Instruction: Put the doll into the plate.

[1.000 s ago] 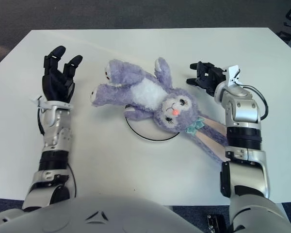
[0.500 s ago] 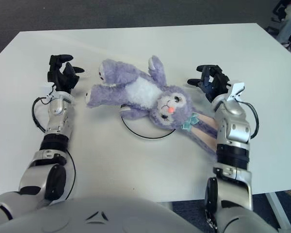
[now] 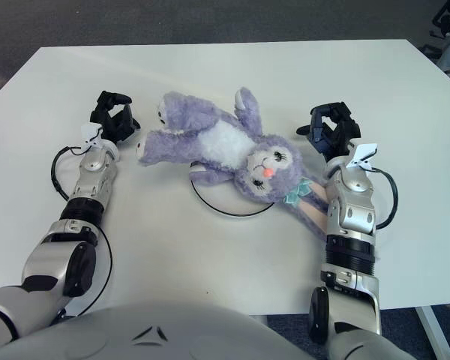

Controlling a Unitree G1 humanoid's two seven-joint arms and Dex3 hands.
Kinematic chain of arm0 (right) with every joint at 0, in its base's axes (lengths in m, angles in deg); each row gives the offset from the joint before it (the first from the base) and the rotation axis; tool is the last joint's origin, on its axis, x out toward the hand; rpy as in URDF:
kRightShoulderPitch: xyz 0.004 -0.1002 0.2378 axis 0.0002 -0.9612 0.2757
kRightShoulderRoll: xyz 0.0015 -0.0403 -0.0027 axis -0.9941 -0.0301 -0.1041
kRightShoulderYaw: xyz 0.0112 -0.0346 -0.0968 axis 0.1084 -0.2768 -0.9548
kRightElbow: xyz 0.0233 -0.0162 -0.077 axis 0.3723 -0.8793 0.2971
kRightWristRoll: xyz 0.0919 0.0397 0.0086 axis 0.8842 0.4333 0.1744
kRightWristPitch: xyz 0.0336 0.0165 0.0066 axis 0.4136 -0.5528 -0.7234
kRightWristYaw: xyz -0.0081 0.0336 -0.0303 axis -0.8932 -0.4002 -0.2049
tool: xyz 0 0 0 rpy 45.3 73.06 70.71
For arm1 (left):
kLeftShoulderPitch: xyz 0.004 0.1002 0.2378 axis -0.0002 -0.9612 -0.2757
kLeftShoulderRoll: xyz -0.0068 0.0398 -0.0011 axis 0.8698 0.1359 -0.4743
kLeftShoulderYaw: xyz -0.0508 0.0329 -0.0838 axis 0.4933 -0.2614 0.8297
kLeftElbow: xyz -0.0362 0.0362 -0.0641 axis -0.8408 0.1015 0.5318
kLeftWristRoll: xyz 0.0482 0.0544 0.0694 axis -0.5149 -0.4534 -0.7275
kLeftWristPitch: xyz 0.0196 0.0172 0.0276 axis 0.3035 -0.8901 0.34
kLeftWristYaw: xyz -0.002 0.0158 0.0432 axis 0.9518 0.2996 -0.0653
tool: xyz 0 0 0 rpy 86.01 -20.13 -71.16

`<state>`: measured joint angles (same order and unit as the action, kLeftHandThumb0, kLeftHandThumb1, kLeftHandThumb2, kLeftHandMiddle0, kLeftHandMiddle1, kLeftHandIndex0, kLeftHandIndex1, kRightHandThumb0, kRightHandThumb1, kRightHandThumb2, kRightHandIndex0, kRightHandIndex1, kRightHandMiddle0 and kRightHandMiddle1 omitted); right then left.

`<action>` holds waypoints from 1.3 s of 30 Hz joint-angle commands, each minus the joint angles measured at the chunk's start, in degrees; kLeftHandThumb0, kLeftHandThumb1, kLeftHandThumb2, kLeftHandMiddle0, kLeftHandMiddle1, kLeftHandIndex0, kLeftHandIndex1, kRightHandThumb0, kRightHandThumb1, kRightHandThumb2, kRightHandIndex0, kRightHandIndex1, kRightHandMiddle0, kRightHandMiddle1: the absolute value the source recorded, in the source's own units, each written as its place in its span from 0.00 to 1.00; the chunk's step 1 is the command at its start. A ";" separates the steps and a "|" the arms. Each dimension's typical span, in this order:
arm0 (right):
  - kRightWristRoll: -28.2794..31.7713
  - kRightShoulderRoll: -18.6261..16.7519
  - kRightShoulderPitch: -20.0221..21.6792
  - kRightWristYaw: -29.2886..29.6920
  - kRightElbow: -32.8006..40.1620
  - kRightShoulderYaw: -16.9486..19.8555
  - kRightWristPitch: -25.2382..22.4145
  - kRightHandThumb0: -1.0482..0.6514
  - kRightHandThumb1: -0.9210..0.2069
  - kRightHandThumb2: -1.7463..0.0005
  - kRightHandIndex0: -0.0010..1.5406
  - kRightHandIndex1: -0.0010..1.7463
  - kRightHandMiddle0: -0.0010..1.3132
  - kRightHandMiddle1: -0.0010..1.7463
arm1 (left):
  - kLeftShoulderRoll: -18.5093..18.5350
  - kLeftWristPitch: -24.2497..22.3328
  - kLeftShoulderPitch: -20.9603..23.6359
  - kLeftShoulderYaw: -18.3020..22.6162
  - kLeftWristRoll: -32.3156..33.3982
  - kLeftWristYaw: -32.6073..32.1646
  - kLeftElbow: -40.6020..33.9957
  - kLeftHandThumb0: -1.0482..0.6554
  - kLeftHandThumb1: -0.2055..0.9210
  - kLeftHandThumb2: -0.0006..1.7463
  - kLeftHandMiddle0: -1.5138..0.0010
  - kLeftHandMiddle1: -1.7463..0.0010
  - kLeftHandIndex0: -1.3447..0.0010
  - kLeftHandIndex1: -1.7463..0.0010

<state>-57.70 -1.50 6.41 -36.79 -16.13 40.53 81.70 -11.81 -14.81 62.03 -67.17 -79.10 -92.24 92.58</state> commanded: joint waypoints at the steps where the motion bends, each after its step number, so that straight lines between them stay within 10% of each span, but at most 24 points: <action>1: -1.43 -1.12 -1.85 1.47 -2.53 -0.41 2.46 0.38 0.26 0.47 0.41 0.92 0.29 1.00 | 0.68 -1.02 1.28 -1.06 -0.79 1.44 3.18 0.38 0.70 0.57 0.40 0.00 0.69 0.00; 39: -4.09 0.03 2.62 4.18 -22.00 -5.53 5.80 0.34 0.50 0.27 0.79 1.00 0.45 1.00 | -1.48 -3.65 -0.81 -2.47 1.45 8.66 6.17 0.37 0.68 0.58 0.29 0.00 0.68 0.00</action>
<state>-60.29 -0.30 11.22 -32.44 -34.04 36.56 90.69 -12.23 -16.43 64.71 -68.76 -77.45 -84.43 96.85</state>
